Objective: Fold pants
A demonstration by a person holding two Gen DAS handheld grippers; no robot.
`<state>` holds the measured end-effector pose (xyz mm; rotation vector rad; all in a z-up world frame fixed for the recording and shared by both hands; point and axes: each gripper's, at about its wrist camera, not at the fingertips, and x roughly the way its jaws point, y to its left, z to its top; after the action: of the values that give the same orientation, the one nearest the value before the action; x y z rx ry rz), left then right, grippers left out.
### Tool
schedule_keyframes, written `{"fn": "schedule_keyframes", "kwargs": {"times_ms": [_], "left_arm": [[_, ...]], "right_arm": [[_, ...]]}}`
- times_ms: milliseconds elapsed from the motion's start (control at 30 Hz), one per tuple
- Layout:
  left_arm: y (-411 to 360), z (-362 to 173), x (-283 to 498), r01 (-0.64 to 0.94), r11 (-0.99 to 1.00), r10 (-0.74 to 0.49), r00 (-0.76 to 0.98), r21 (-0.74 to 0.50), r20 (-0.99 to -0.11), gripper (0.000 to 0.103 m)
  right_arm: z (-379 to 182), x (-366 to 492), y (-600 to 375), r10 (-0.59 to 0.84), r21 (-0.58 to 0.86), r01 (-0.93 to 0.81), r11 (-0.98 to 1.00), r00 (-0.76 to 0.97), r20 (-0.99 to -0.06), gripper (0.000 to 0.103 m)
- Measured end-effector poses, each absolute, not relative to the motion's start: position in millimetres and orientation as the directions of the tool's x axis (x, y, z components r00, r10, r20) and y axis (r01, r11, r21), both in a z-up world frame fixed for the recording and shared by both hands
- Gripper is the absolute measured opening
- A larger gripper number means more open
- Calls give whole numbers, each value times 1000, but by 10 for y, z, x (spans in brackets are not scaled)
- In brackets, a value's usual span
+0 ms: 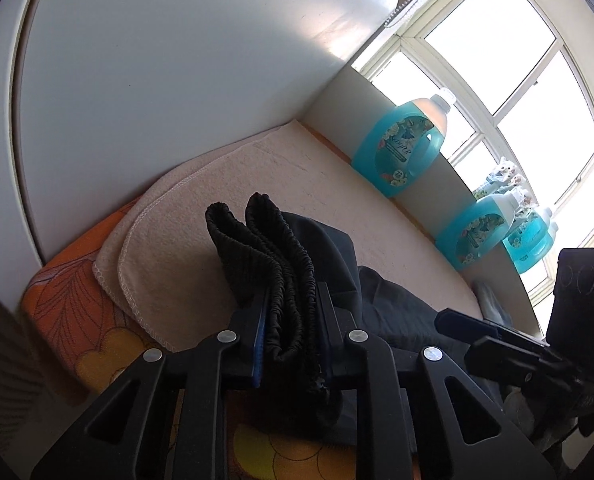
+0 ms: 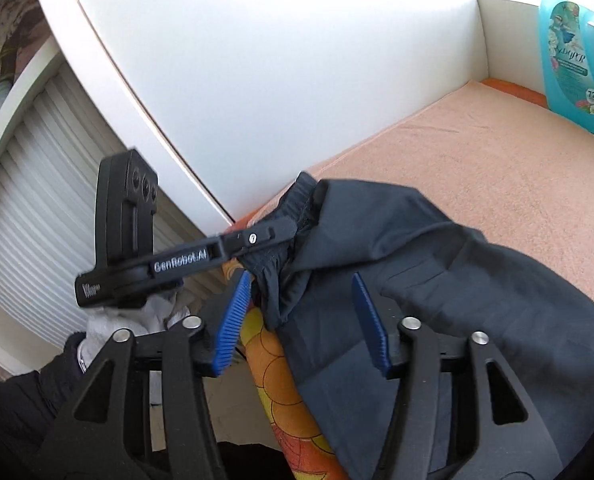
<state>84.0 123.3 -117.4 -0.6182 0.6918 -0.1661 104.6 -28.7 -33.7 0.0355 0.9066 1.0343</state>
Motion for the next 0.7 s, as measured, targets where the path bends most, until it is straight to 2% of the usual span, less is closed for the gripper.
{"fn": "schedule_keyframes", "kwargs": {"times_ms": [67, 233, 367, 600, 633, 700], "left_arm": [[1155, -1130, 794, -33, 828, -335, 772, -560, -540, 19], [1018, -1049, 701, 8, 851, -331, 784, -524, -525, 19], [977, -1049, 667, 21, 854, -335, 787, -521, -518, 19], [849, -1038, 671, 60, 859, -355, 785, -508, -507, 19], [841, -1033, 670, 66, 856, -362, 785, -513, -503, 19], [837, -1024, 666, 73, 855, -367, 785, -514, -499, 19]], "right_arm": [[-271, 1220, -144, 757, 443, -725, 527, 165, -632, 59], [-366, 1497, 484, 709, 467, -724, 508, 43, -704, 59], [-543, 1563, 870, 555, 341, -730, 593, 64, -829, 59], [-739, 1505, 1069, 426, 241, -768, 593, 46, -903, 59], [-765, 1500, 1057, 412, 230, -767, 599, 50, -910, 57], [-830, 1535, 1029, 398, 236, -753, 615, 37, -917, 42]]}}
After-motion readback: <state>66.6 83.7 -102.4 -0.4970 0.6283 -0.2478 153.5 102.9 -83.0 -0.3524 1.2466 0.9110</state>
